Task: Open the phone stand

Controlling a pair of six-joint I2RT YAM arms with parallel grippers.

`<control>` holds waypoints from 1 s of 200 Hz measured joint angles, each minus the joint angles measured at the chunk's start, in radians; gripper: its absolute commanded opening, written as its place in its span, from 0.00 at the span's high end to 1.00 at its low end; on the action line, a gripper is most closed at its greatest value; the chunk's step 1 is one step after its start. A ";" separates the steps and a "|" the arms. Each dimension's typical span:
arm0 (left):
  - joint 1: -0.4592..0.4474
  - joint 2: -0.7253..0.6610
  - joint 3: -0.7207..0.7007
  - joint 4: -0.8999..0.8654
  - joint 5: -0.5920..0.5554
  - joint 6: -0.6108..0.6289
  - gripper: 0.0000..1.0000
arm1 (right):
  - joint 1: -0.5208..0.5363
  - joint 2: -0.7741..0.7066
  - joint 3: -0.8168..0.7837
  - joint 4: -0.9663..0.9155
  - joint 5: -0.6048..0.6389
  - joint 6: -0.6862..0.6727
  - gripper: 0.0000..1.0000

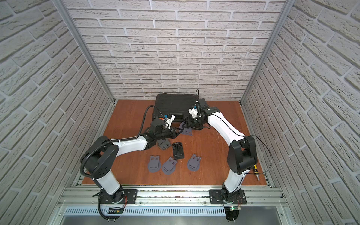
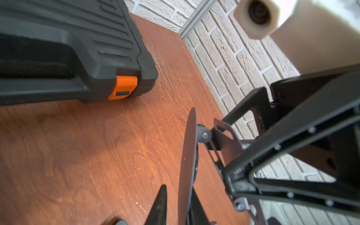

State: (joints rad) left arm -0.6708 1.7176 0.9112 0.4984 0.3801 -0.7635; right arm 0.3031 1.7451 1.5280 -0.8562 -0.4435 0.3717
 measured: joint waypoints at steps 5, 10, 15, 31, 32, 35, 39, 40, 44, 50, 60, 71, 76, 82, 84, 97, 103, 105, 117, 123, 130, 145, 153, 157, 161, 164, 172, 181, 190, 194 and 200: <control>-0.001 0.000 -0.002 0.003 -0.001 -0.010 0.74 | 0.000 0.000 0.000 -0.002 -0.001 0.002 0.94; -0.002 0.000 -0.003 0.004 -0.002 -0.017 0.74 | 0.001 0.000 0.000 -0.003 -0.002 0.002 0.94; -0.003 0.000 -0.003 0.004 -0.003 -0.018 0.73 | 0.001 0.000 0.000 -0.005 -0.002 0.003 0.94; -0.008 0.000 -0.003 0.004 -0.009 -0.026 0.71 | 0.001 0.000 0.000 -0.014 -0.003 0.006 0.94; -0.008 0.000 -0.003 0.004 -0.009 -0.026 0.71 | 0.001 0.000 0.000 -0.014 -0.003 0.006 0.94; -0.009 0.000 -0.003 0.003 -0.010 -0.026 0.71 | 0.001 0.000 0.000 -0.015 -0.003 0.006 0.94; -0.010 0.001 -0.003 0.004 -0.010 -0.027 0.70 | 0.001 0.000 0.000 -0.017 -0.003 0.006 0.94; -0.010 0.001 -0.003 0.004 -0.010 -0.027 0.70 | 0.001 0.000 0.000 -0.017 -0.003 0.006 0.94; -0.011 0.001 -0.003 0.004 -0.011 -0.027 0.70 | 0.000 0.000 0.000 -0.019 -0.002 0.006 0.94; -0.012 0.002 -0.003 0.004 -0.012 -0.027 0.69 | 0.000 0.000 0.000 -0.020 -0.002 0.006 0.94; -0.016 0.002 -0.003 0.004 -0.013 -0.028 0.69 | 0.000 0.000 0.000 -0.022 -0.002 0.006 0.94; -0.018 0.002 -0.003 0.006 -0.013 -0.032 0.68 | 0.000 0.000 0.001 -0.024 -0.001 0.006 0.94; -0.018 0.002 -0.003 0.008 -0.013 -0.034 0.67 | 0.000 0.000 0.001 -0.024 -0.001 0.006 0.94; -0.019 0.002 -0.003 0.011 -0.013 -0.034 0.67 | 0.000 0.000 0.001 -0.024 0.000 0.006 0.94; -0.019 0.002 -0.003 0.013 -0.013 -0.036 0.67 | 0.000 0.000 0.001 -0.025 0.000 0.007 0.94; -0.020 0.002 -0.003 0.024 -0.014 -0.039 0.67 | 0.000 0.000 0.002 -0.028 0.001 0.007 0.94; -0.021 0.002 -0.003 0.028 -0.014 -0.041 0.66 | 0.000 0.000 0.002 -0.029 0.001 0.007 0.94; -0.021 0.003 -0.003 0.030 -0.013 -0.041 0.66 | 0.000 0.000 0.002 -0.029 0.001 0.007 0.94; -0.022 0.005 -0.003 0.040 -0.011 -0.042 0.66 | 0.000 0.000 0.002 -0.031 0.002 0.007 0.94; -0.024 0.007 -0.003 0.045 -0.008 -0.043 0.66 | 0.000 0.000 0.002 -0.031 -0.002 0.008 0.94; -0.026 0.013 0.000 0.052 -0.005 -0.043 0.66 | 0.001 0.000 0.003 -0.032 -0.007 0.009 0.94; -0.030 0.026 0.006 0.056 0.003 -0.045 0.66 | 0.005 0.000 0.006 -0.036 -0.018 0.010 0.94; -0.031 0.035 0.012 0.059 0.007 -0.046 0.66 | 0.006 0.000 0.008 -0.037 -0.023 0.010 0.94; -0.031 0.039 0.014 0.061 0.009 -0.048 0.67 | 0.006 0.000 0.008 -0.038 -0.024 0.010 0.94; -0.031 0.043 0.017 0.063 0.011 -0.049 0.67 | 0.006 0.000 0.009 -0.039 -0.026 0.010 0.94; -0.031 0.046 0.019 0.064 0.012 -0.050 0.67 | 0.007 0.000 0.009 -0.039 -0.026 0.010 0.94; -0.032 0.055 0.023 0.071 0.016 -0.052 0.68 | 0.007 0.000 0.009 -0.039 -0.026 0.010 0.94; -0.032 0.064 0.029 0.077 0.021 -0.056 0.70 | 0.006 0.000 0.009 -0.039 -0.026 0.010 0.94; -0.032 0.071 0.033 0.083 0.024 -0.060 0.72 | 0.007 0.000 0.009 -0.039 -0.026 0.010 0.94; -0.032 0.074 0.034 0.085 0.025 -0.063 0.74 | 0.007 0.001 0.009 -0.039 -0.027 0.010 0.94; -0.032 0.076 0.036 0.089 0.026 -0.065 0.76 | 0.007 0.001 0.009 -0.039 -0.027 0.010 0.94</control>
State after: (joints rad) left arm -0.7029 1.7931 0.9474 0.5869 0.4065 -0.8288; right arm 0.3099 1.7458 1.5372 -0.8948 -0.4702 0.3817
